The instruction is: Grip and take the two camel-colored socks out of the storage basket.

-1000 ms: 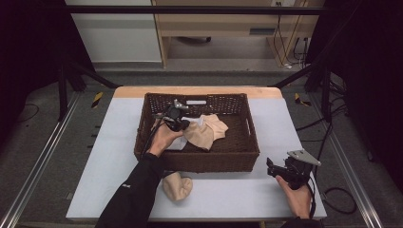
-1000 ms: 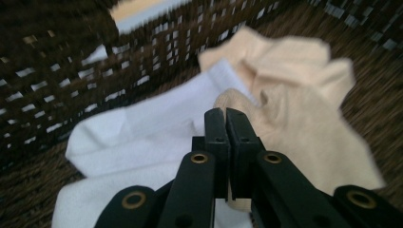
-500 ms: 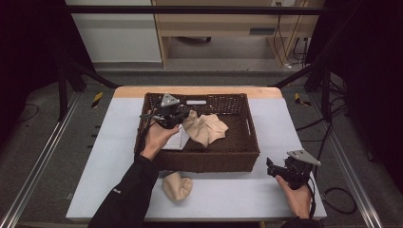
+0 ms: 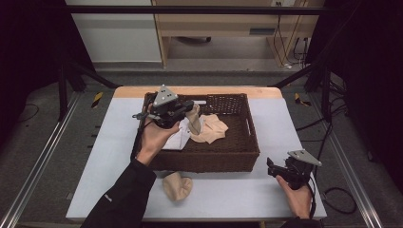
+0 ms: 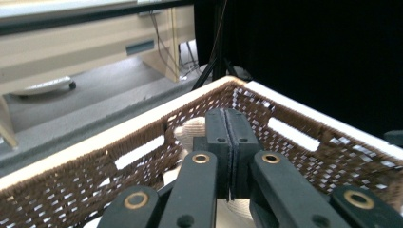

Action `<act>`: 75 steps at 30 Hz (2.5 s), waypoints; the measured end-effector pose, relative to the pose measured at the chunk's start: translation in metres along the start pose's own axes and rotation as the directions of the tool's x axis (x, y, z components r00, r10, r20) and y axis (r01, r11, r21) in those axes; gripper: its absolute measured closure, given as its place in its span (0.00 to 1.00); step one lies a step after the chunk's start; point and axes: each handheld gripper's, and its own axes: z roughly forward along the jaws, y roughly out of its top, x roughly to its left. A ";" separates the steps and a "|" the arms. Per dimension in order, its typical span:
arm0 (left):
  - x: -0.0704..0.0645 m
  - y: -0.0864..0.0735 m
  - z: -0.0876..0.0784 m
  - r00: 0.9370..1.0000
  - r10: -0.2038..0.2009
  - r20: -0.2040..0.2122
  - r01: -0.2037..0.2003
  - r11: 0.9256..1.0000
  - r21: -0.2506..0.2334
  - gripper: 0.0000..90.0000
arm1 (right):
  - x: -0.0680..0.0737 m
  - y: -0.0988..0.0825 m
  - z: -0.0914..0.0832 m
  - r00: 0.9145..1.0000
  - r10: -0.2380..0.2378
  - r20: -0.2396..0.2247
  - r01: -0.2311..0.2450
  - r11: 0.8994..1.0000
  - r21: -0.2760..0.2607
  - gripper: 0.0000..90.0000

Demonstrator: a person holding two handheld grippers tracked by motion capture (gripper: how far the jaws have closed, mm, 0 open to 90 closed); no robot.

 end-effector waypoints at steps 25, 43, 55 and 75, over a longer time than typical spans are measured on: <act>-0.028 0.041 -0.100 0.996 0.059 0.067 -0.046 0.983 -0.180 0.98 | -0.002 -0.001 0.000 1.000 0.011 0.000 -0.011 1.000 0.003 0.05; -0.063 0.009 -0.125 0.983 0.104 0.149 -0.075 0.980 -0.187 0.98 | -0.002 -0.001 -0.002 1.000 0.003 0.003 -0.003 1.000 -0.002 0.05; -0.079 -0.023 -0.111 0.971 0.094 0.218 -0.068 0.990 -0.122 0.98 | -0.002 -0.001 -0.003 1.000 0.009 0.002 -0.009 1.000 -0.001 0.05; -0.064 -0.122 -0.070 0.981 -0.013 0.195 -0.017 0.988 0.151 0.98 | -0.002 -0.002 -0.003 1.000 0.006 0.002 -0.006 1.000 -0.001 0.05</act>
